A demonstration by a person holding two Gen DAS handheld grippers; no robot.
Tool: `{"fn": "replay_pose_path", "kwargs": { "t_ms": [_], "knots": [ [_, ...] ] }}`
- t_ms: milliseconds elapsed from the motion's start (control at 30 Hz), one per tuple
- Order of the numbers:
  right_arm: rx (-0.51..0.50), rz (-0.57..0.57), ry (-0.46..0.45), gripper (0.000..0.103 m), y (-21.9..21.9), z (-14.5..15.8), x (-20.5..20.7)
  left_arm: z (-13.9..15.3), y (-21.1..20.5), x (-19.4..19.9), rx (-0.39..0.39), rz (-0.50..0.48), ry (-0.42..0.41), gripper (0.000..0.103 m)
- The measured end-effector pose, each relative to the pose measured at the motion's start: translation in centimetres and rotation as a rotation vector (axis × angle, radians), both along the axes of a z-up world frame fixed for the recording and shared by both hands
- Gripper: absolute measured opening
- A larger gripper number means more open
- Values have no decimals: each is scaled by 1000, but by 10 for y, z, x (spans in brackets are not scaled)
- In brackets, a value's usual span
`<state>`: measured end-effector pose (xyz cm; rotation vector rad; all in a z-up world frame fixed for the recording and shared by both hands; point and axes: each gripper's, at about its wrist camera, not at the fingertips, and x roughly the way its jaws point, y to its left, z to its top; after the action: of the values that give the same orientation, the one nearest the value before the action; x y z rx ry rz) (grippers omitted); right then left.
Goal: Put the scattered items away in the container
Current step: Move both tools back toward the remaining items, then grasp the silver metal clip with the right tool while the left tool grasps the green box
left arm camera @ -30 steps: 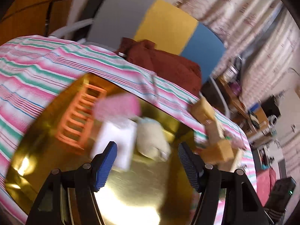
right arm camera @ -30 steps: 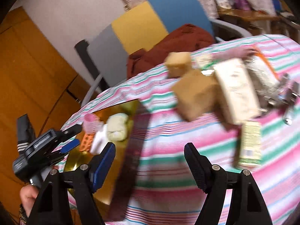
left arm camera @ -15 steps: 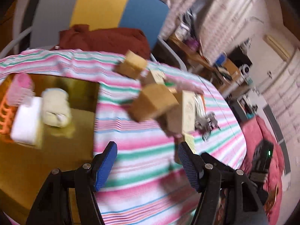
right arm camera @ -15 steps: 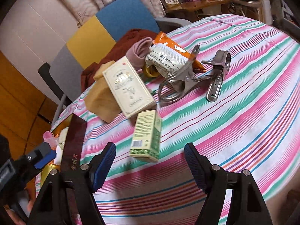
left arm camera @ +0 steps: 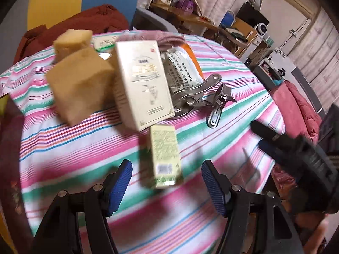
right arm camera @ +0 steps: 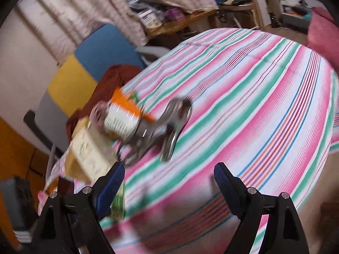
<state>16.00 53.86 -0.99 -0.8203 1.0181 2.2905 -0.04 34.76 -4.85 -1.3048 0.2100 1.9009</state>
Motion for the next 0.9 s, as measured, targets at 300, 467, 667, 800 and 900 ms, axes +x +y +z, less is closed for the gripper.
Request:
{"fn": "replay_pose_path", "kwargs": {
  "t_ms": [300,467,667,800,900],
  "knots": [
    [36,11,-71,88,30,-4,-63,-17,-10,-8,-17,20,5,65],
    [64,4,-144,88,31,-14,-49,-15,-27,-7,4,24,3,61],
    [31,-98,-123,88,37,-17,11,-15,-39,-7,26,33,6,59],
    [23,-58,-73,87,39,-9,10,-12,-38,-5,34,47,-6,60],
    [101,-22,-129,87,34,-2,-13,-10,-34,-5,30,42,14,60]
  ]
}}
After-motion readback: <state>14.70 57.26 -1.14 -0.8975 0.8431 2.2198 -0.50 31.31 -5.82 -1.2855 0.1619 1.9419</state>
